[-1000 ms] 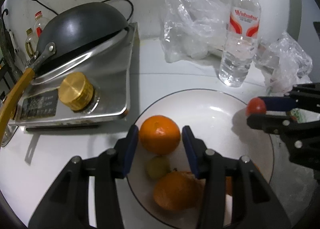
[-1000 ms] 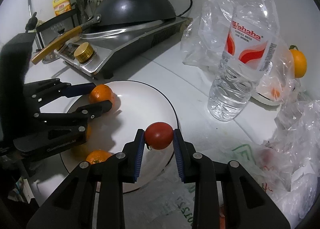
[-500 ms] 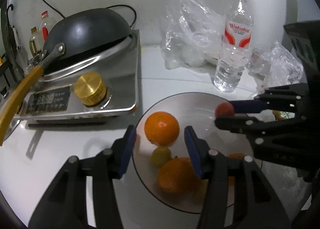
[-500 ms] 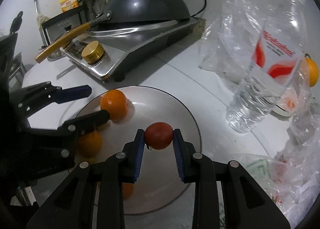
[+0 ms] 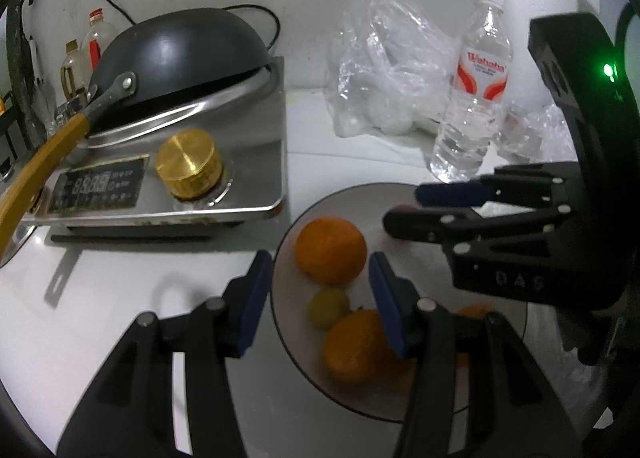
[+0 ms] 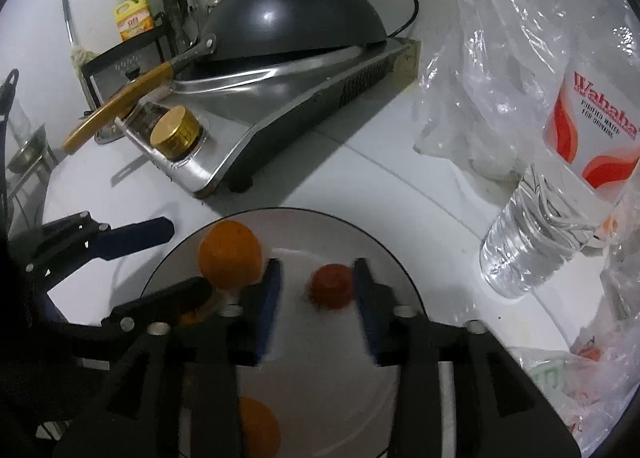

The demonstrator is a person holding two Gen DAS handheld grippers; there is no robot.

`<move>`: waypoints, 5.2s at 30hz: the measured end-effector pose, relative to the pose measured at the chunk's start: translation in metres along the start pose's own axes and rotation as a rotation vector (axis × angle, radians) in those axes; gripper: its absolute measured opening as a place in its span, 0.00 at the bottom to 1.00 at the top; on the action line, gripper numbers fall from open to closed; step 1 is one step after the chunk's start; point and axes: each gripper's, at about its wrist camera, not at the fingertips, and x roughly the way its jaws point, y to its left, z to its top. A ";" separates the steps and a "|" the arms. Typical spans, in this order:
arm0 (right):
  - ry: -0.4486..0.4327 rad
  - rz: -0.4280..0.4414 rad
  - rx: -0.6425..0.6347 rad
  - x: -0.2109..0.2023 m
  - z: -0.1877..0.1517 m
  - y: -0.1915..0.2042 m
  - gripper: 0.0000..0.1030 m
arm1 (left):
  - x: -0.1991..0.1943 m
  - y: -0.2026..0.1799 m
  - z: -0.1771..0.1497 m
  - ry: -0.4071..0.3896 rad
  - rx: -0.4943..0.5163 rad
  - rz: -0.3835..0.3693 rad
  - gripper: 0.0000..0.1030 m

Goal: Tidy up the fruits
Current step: 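Lower the mandarin and open the left tool while the right tool releases the tomato onto the plate, then move the left tool to the fruit bag while the right tool grasps a yellow-green fruit, then grasp a red cherry tomato in the fruit bag with the left tool, then carry the tomato with the left tool while the right tool carries the yellow-green fruit to the plate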

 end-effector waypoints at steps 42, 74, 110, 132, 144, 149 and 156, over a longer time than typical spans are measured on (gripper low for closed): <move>-0.061 -0.191 0.175 -0.156 -0.122 -0.074 0.46 | -0.069 -0.138 -0.004 -0.046 0.131 -0.085 0.50; 0.051 -0.106 0.180 -0.129 -0.171 -0.090 0.33 | -0.057 -0.197 -0.024 0.046 0.180 -0.084 0.50; -0.066 -0.134 0.231 -0.170 -0.176 -0.144 0.27 | 0.015 -0.261 -0.007 0.170 0.286 -0.100 0.50; -0.073 -0.139 0.244 -0.173 -0.179 -0.151 0.27 | 0.034 -0.264 -0.017 0.216 0.320 -0.156 0.29; -0.081 -0.150 0.219 -0.179 -0.173 -0.134 0.27 | 0.003 -0.253 -0.011 0.153 0.308 -0.167 0.29; -0.081 -0.159 0.206 -0.182 -0.168 -0.122 0.27 | -0.010 -0.244 -0.009 0.124 0.300 -0.174 0.28; -0.084 -0.163 0.181 -0.181 -0.160 -0.103 0.27 | -0.029 -0.229 -0.008 0.084 0.288 -0.168 0.29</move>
